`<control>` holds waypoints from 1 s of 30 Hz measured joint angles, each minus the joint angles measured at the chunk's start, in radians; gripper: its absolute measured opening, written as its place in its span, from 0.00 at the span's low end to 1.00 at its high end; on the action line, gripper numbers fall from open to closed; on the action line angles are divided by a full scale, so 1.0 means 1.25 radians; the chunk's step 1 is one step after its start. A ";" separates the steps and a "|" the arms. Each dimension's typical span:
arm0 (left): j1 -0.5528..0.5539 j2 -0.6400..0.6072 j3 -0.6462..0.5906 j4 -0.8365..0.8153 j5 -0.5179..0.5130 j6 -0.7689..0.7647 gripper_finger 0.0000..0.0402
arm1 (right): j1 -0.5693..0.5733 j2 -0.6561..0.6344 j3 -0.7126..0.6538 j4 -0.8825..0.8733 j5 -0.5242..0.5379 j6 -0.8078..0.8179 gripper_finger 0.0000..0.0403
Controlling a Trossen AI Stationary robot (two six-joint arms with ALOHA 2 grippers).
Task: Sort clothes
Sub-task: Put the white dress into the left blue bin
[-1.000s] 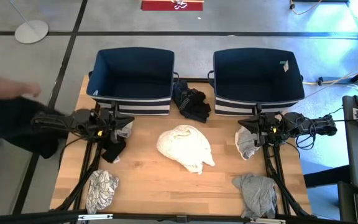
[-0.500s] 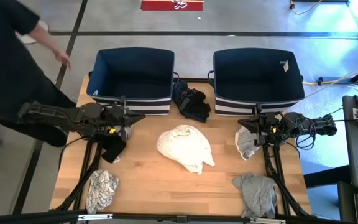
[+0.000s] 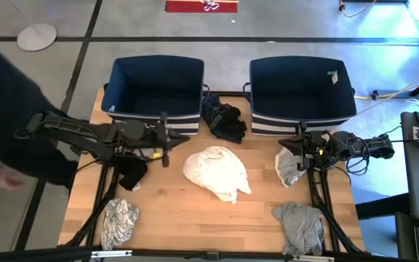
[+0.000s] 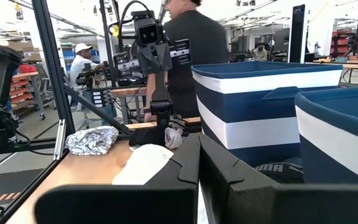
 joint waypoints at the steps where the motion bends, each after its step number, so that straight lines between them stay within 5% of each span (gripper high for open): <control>1: 0.000 0.013 0.000 0.015 0.000 0.018 0.01 | 0.000 0.000 0.000 -0.001 0.000 0.000 0.02; 8: 0.002 0.061 0.001 0.115 0.000 0.036 0.11 | 0.000 0.000 0.000 -0.025 0.000 -0.001 0.02; 21: 0.002 0.061 0.002 0.105 -0.007 -0.032 0.61 | 0.000 0.000 0.000 -0.041 -0.001 0.005 0.02; 30: -0.005 0.107 0.099 -0.081 -0.007 -0.074 0.73 | 0.000 0.000 0.000 -0.042 0.002 0.001 0.02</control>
